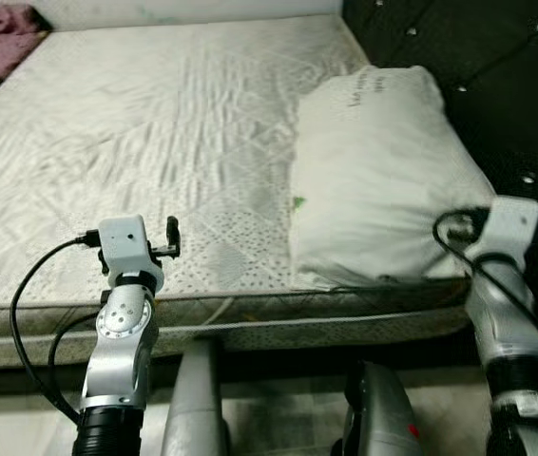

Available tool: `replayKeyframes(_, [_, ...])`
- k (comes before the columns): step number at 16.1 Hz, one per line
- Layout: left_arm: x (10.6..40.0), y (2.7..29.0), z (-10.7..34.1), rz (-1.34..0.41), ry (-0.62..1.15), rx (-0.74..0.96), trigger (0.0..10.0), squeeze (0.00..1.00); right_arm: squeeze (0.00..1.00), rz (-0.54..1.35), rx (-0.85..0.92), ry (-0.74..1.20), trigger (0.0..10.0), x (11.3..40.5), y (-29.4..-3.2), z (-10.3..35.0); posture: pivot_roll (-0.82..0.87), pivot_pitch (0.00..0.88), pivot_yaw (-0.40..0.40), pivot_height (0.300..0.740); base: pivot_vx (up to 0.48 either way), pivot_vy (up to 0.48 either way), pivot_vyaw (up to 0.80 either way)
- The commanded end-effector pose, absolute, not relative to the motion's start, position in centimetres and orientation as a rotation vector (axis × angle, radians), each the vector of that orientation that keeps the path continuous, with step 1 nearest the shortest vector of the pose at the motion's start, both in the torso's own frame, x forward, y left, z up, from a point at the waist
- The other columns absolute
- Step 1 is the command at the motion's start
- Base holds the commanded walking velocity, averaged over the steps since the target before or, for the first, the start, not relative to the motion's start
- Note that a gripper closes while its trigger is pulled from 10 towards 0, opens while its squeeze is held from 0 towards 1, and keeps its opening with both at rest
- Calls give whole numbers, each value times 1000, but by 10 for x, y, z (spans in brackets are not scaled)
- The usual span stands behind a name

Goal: Clean up the room

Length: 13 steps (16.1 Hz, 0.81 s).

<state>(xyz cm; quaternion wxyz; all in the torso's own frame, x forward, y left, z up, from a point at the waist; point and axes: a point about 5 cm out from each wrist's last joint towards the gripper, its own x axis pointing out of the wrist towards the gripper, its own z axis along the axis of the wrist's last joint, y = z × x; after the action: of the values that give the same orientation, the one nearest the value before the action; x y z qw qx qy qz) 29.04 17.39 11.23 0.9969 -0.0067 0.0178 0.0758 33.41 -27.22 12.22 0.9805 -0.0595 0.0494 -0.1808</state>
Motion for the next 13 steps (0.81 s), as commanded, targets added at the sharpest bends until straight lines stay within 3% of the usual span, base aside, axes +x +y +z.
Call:
replayKeyframes(1, [292,177,117,170,19,-9,10000,0,0,-316,-140,34,0,352,-270,151,46,0,14,556,0,0,0])
replayKeyframes(7, [285,183,118,224,8,-16,10000,0,0,-297,-59,15,0,390,-274,207,83,0,-31,556,0,0,0])
replayKeyframes(13, [280,181,117,244,13,-27,10000,0,0,-237,-48,181,0,390,-260,171,96,0,-53,556,0,0,0])
